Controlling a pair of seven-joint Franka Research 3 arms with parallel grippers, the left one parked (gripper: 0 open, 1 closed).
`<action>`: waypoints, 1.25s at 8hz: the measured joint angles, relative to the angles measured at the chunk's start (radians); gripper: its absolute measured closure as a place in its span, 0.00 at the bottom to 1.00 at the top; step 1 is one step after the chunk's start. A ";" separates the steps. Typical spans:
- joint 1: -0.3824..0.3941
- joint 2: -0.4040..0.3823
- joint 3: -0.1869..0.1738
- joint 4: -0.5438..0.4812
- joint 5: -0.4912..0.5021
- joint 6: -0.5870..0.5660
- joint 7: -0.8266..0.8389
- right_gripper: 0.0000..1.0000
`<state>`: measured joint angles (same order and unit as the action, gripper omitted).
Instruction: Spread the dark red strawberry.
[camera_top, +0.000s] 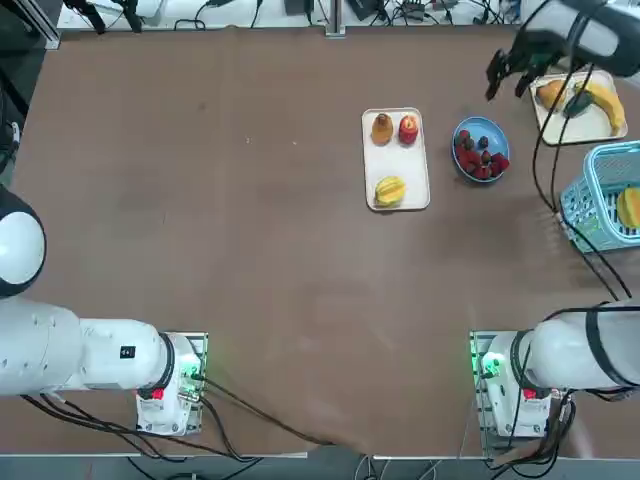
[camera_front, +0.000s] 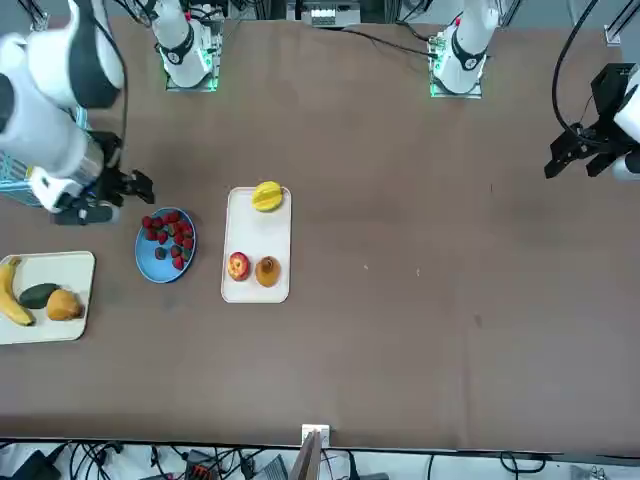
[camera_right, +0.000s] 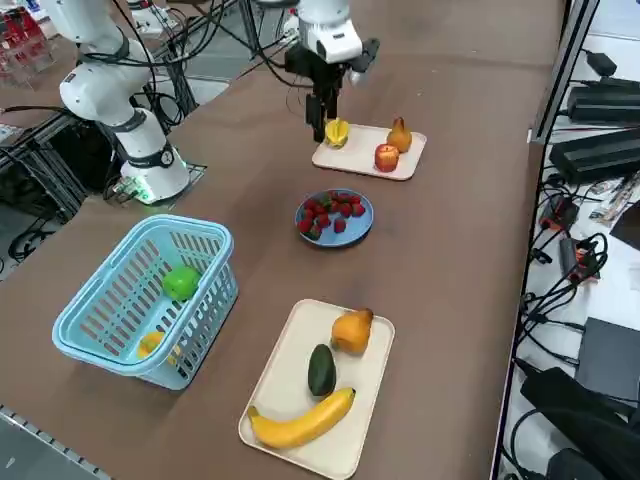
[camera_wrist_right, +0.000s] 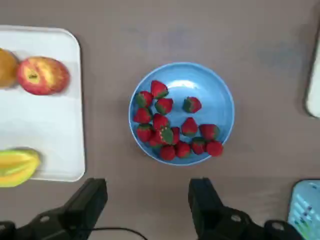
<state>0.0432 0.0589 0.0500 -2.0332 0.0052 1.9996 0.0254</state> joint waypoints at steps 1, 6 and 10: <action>0.001 0.013 0.000 -0.057 0.000 0.068 0.005 0.00; 0.000 0.130 -0.001 -0.204 0.001 0.357 0.123 0.04; -0.004 0.180 -0.008 -0.231 0.001 0.425 0.134 0.07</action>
<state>0.0397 0.2386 0.0422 -2.2638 0.0059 2.4247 0.1599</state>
